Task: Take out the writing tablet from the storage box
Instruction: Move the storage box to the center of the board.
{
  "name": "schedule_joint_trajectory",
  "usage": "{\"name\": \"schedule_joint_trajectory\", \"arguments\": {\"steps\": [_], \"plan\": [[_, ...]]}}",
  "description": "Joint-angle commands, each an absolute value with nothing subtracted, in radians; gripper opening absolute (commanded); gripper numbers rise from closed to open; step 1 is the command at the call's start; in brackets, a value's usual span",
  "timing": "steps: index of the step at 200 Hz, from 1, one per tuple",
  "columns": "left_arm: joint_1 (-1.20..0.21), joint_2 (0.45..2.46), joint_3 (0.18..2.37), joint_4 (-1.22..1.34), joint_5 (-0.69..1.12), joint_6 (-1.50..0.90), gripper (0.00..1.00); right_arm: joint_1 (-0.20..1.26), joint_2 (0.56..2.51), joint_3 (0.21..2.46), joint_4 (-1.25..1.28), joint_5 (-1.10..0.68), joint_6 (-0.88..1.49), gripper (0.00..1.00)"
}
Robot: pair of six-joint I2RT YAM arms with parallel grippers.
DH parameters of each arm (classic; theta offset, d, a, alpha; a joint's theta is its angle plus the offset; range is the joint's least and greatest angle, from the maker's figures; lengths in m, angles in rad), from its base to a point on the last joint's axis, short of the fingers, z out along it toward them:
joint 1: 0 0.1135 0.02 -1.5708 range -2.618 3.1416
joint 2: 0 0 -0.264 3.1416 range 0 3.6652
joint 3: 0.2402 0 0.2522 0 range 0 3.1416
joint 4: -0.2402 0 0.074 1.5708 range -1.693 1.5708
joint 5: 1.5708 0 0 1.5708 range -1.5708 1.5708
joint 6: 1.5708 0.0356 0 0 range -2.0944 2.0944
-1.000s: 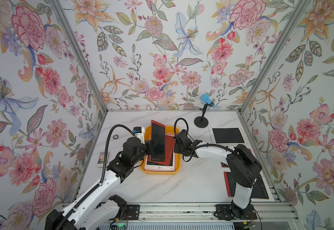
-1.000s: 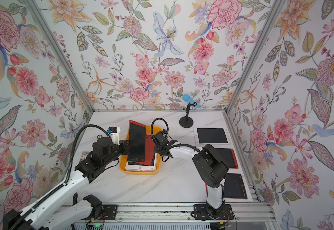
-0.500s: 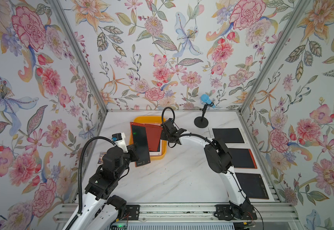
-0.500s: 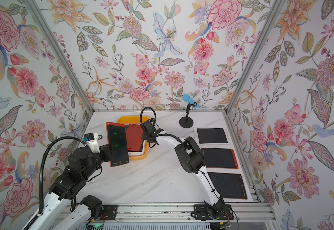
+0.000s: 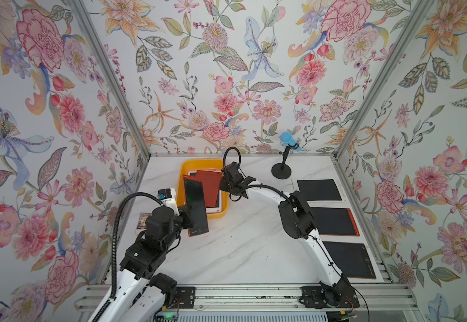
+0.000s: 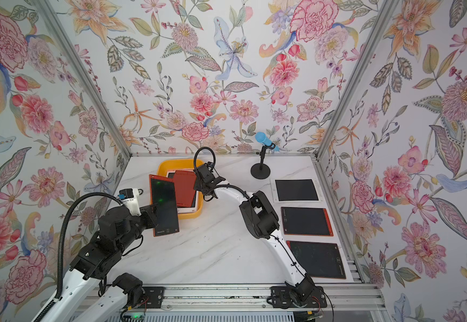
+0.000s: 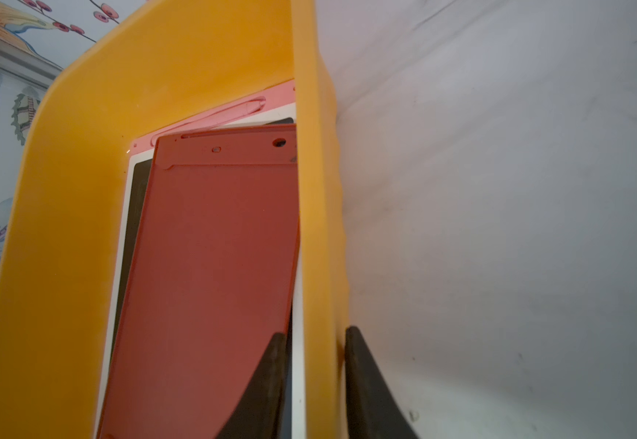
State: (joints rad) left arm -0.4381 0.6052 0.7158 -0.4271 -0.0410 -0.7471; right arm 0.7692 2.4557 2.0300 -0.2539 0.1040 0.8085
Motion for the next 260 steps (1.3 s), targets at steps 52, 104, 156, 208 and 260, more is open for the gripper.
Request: {"name": "schedule_joint_trajectory", "arguments": {"steps": [52,104,156,208,260], "plan": [[-0.426,0.621,0.806,-0.409,0.016,-0.698,0.0,0.79,2.157,1.941,-0.308,0.115,0.662,0.82],[-0.425,0.644,0.881,-0.354,0.161,-0.707,0.0,0.769,1.755,1.453,0.075,-0.157,0.633,0.95],[-0.425,0.749,0.935,-0.212,0.384,-0.743,0.0,0.725,1.441,1.053,0.372,-0.501,0.671,0.95],[-0.423,0.837,0.876,0.044,0.624,-0.867,0.0,0.738,1.27,0.878,0.466,-0.587,0.647,0.94],[-0.422,0.897,0.823,0.211,0.739,-0.949,0.0,0.747,1.169,0.825,0.476,-0.602,0.709,0.7]]}}
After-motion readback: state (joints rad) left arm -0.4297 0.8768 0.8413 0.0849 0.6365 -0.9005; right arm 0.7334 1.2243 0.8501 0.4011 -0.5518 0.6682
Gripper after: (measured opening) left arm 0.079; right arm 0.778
